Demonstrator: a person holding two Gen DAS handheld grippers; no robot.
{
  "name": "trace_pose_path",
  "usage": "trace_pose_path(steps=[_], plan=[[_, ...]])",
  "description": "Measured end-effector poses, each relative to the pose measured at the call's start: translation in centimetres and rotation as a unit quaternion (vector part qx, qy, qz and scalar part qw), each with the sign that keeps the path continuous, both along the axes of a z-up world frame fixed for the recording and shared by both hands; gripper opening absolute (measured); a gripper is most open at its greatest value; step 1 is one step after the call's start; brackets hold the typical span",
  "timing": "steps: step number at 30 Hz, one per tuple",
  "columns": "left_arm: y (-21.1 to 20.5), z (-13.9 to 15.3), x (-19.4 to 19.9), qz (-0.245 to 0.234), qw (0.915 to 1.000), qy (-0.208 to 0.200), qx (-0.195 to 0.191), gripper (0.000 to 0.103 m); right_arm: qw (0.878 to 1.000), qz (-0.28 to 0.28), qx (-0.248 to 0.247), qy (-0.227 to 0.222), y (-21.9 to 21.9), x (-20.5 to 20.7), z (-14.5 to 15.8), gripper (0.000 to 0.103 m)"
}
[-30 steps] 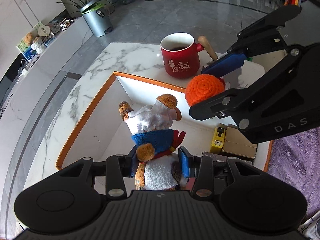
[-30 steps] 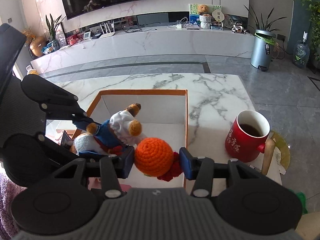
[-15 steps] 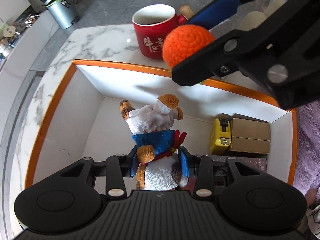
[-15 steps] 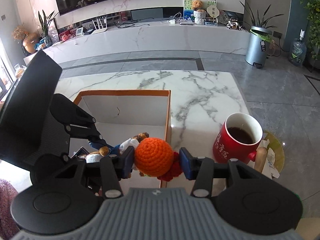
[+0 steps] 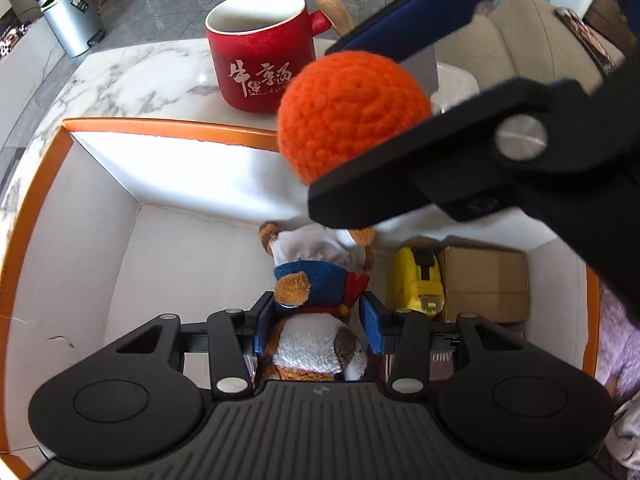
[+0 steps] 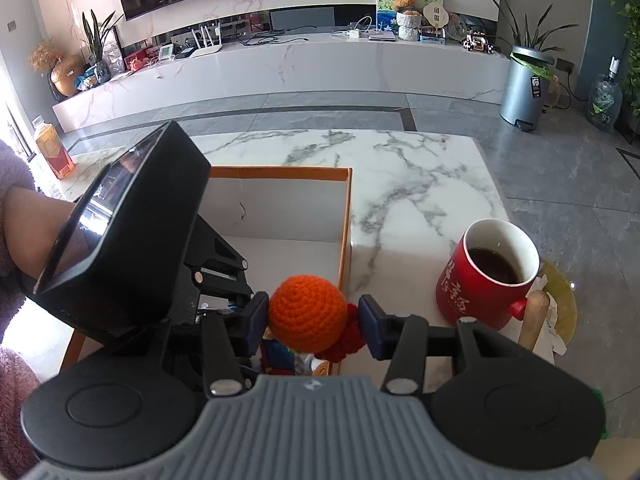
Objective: Organize objects
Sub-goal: 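Lift the plush dog with the left gripper while the right gripper carries the crocheted ball over the box, then lower the plush dog into the orange box while the right gripper lowers the ball beside it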
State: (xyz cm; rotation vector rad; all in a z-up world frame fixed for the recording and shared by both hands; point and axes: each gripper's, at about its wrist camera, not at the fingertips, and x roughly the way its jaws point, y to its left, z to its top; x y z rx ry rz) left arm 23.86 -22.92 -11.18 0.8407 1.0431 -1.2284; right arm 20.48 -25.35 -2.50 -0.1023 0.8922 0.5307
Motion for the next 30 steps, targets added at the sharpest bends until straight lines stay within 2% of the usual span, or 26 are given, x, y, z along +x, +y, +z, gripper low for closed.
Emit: trace_pose_path(steps=[1,3,8,11,16,18,22,30], plan=[[0.0,-0.2,0.2,0.008,1.0000,0.005,-0.003,0.046,1.000,-0.001,0.000,0.000,0.0,0.0,0.0,0.051],[-0.2,-0.4,0.5,0.020,0.9997,0.014,-0.009,0.045,1.000,-0.001,-0.001,-0.001,0.1,0.0,0.0,0.051],[0.2,-1.2,0.5,0.045,0.9982,0.029,-0.026,0.046,1.000,0.009,-0.020,-0.011,0.5,-0.3,-0.2,0.051],[0.6,-1.1,0.4,0.055,0.9978,0.017,-0.033,0.048,0.999,0.013,-0.025,-0.016,0.7,-0.5,-0.1,0.051],[1.7,0.0,0.2,0.071,0.9965,0.009,-0.044,0.057,1.000,0.005,-0.013,-0.008,0.2,-0.3,0.0,0.051],[2.1,0.4,0.2,0.073,0.9964,0.000,-0.042,0.057,1.000,0.005,-0.015,-0.010,0.3,-0.5,0.1,0.051],[3.1,1.0,0.4,0.078,0.9964,-0.018,-0.029,0.068,1.000,0.007,-0.022,-0.014,0.5,-0.9,0.1,0.051],[4.1,0.0,1.3,0.097,0.9945,-0.033,0.020,0.068,1.000,0.010,-0.020,-0.014,0.7,-0.9,0.1,0.051]])
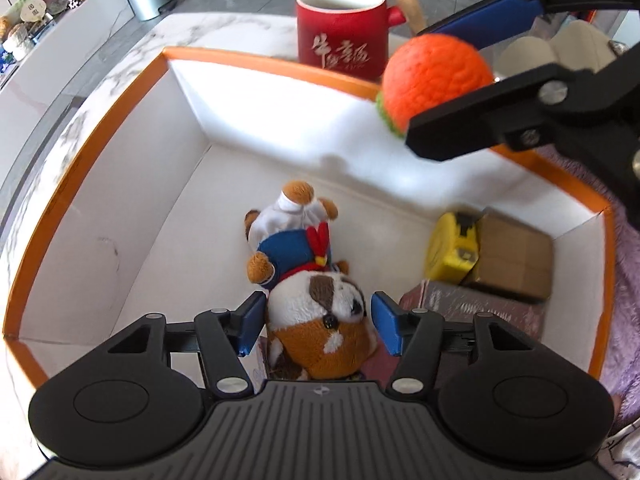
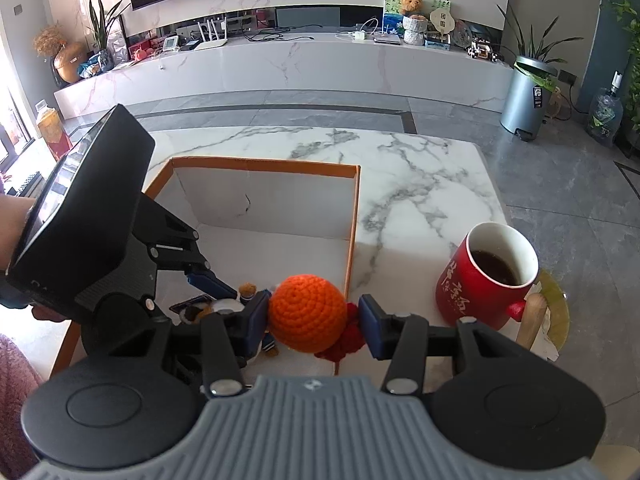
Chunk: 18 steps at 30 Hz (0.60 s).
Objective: Organize objects
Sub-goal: 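Lower the plush dog into the orange box while the right gripper lowers the ball beside it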
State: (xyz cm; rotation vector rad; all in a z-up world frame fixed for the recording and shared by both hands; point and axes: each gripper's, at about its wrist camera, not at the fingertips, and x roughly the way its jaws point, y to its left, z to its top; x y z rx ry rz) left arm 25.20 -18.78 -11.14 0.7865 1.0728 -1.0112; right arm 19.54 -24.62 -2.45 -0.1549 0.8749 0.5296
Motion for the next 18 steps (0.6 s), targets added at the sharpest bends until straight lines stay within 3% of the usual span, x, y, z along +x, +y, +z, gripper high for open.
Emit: trace_pose_path(steps=[9,14,18], plan=[[0.0,-0.2,-0.8,-0.042,0.9984,-0.036,-0.014,0.053,1.000,0.023,0.003,-0.003,0.5,-0.5,0.0,0.051],[-1.8,-0.1,-1.7,-0.082,0.9948,-0.046,-0.040,0.053,1.000,0.022,-0.005,-0.005,0.2,-1.1,0.2,0.051],[-3.4,-1.0,-2.2,-0.104,0.9933,-0.042,-0.030,0.053,1.000,0.014,-0.004,-0.002,-0.6,-1.2,0.4,0.051]])
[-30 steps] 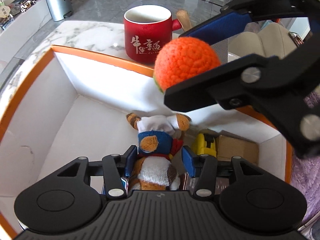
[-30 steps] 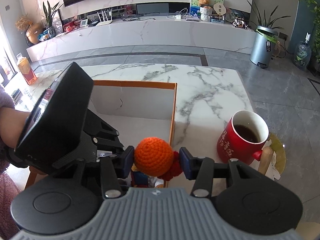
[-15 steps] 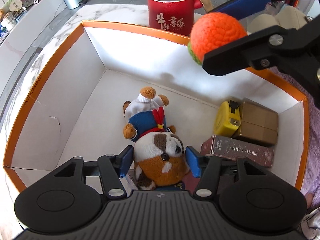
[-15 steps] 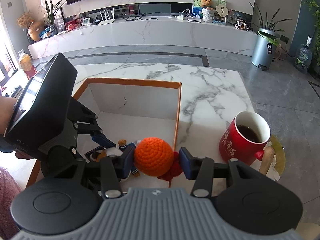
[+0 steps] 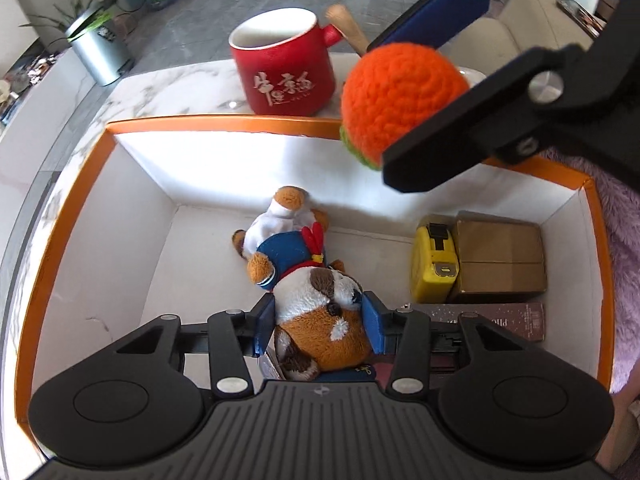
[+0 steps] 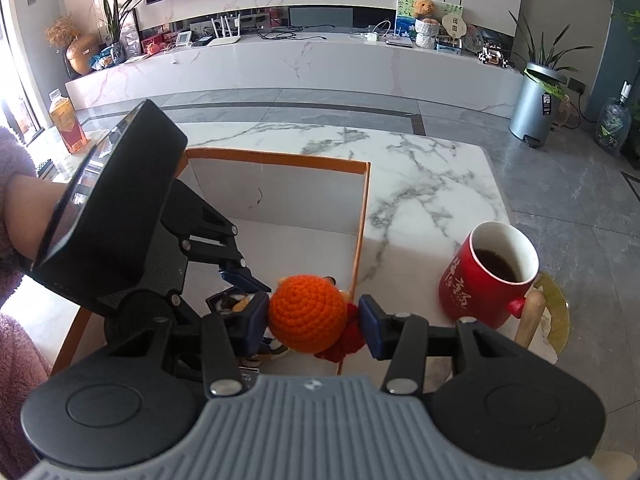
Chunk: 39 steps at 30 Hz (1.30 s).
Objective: Organize objects
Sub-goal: 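Lower the plush dog into the orange box while the right gripper lowers the ball beside it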
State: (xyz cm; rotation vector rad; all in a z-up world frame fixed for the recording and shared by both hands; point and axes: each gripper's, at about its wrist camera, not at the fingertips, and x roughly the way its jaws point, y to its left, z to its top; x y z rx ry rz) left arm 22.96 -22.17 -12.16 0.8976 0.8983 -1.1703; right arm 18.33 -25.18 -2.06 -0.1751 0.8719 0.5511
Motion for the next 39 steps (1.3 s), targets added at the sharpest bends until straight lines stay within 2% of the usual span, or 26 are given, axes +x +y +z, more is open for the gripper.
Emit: trace_pose_path(steps=[4,8,11,14,17,21,25,29,32,37,39], plan=[[1.4,-0.2,-0.3,-0.010,0.9997,0.021,0.006,0.053,1.000,0.001,-0.007,0.004,-0.1,-0.2,-0.3,0.051],[2.5,0.5,-1.7,-0.055,0.9984,0.011,0.002,0.052,1.000,0.006,-0.018,-0.004,0.3,-0.4,-0.4,0.051],[2.8,1.5,-1.0,-0.070,0.9970,0.029,-0.014,0.045,1.000,0.002,-0.016,-0.001,0.1,-0.3,-0.4,0.051],[2.9,1.7,-0.1,-0.043,0.9965,0.068,-0.022,0.046,1.000,0.000,-0.016,0.002,0.1,-0.2,-0.4,0.051],[2.5,0.5,0.0,-0.015,0.9983,0.055,-0.016,0.055,1.000,0.001,-0.027,-0.002,0.7,-0.3,-0.5,0.051],[3.3,0.7,-0.3,0.011,0.9981,0.049,-0.035,0.056,0.999,0.012,-0.038,-0.009,1.1,-0.8,-0.4,0.051],[4.3,1.2,-0.6,0.027,0.9976,0.043,-0.047,0.056,0.997,0.058,-0.044,-0.016,1.9,-1.1,-0.1,0.051],[4.5,1.1,-0.6,0.041,0.9974,0.035,-0.049,0.055,0.983,0.139,-0.111,-0.034,4.2,-1.0,-0.9,0.051],[5.0,1.1,-0.3,0.050,0.9957,0.046,-0.062,0.051,0.970,0.192,-0.148,-0.033,5.5,-0.8,-2.1,0.051],[5.8,1.6,-0.3,0.040,0.9953,0.055,-0.070,0.049,0.950,0.235,-0.203,-0.023,6.6,0.0,-4.0,0.051],[6.0,1.8,-0.4,0.035,0.9953,0.055,-0.071,0.048,0.946,0.239,-0.218,-0.018,6.8,0.3,-4.6,0.051]])
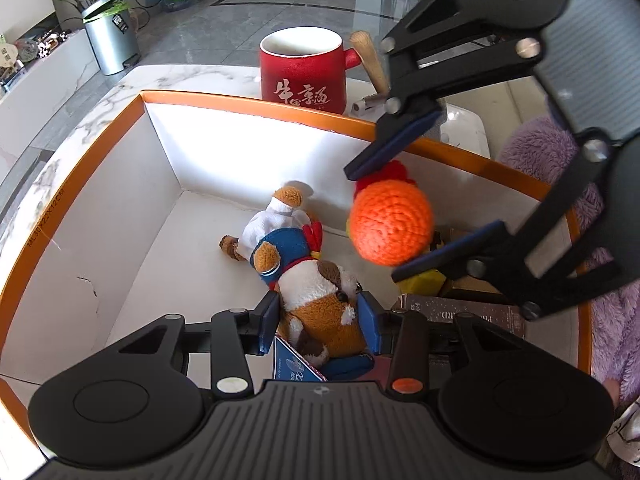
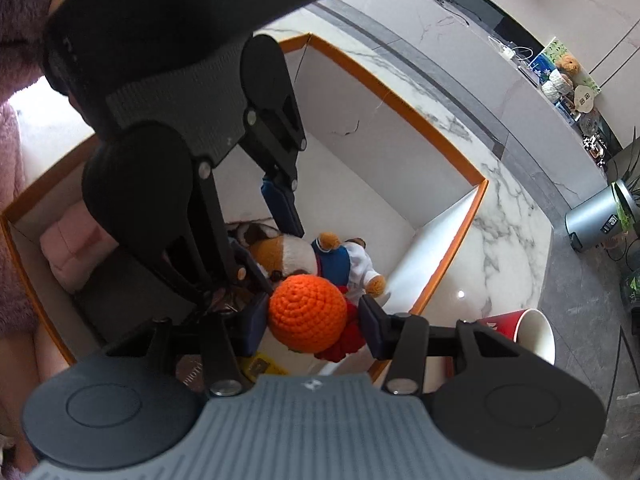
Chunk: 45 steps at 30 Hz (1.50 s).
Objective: Organize objects
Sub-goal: 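Lower the plush dog into the orange box while the right gripper lowers the ball beside it, then open both grippers releasing the plush dog and ball, then withdraw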
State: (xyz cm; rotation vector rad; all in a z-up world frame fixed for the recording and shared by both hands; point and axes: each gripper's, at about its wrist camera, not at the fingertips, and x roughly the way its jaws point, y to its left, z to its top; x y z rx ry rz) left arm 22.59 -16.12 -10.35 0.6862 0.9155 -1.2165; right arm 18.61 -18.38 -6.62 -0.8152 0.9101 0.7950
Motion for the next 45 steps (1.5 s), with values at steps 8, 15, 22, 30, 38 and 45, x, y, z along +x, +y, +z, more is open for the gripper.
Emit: trace_pose_path(steps=[8,15,22,30,38,45], plan=[[-0.2,0.0,0.1,-0.036,0.9994,-0.001,0.001,0.048,0.999,0.009,-0.025,0.026,-0.3,0.7,-0.7,0.053],[-1.0,-0.1,0.0,-0.054,0.9984,-0.004,0.012,0.047,0.999,0.006,-0.018,0.046,-0.4,1.1,-0.2,0.054],[-1.1,-0.4,-0.4,-0.051,0.9986,-0.008,0.014,0.047,0.998,-0.014,-0.018,0.063,-0.7,1.7,-0.4,0.023],[-0.8,-0.1,-0.6,-0.022,0.9996,-0.014,0.013,0.056,0.998,-0.032,-0.001,0.054,-1.8,0.8,0.7,0.024],[-0.2,1.6,-1.4,0.013,0.9991,-0.038,0.015,0.065,0.997,-0.052,0.025,0.048,-2.7,-0.8,2.1,0.034],[3.3,6.4,-3.3,0.095,0.9931,-0.056,-0.041,0.065,0.993,-0.072,0.080,0.053,-2.7,-1.2,4.1,0.034]])
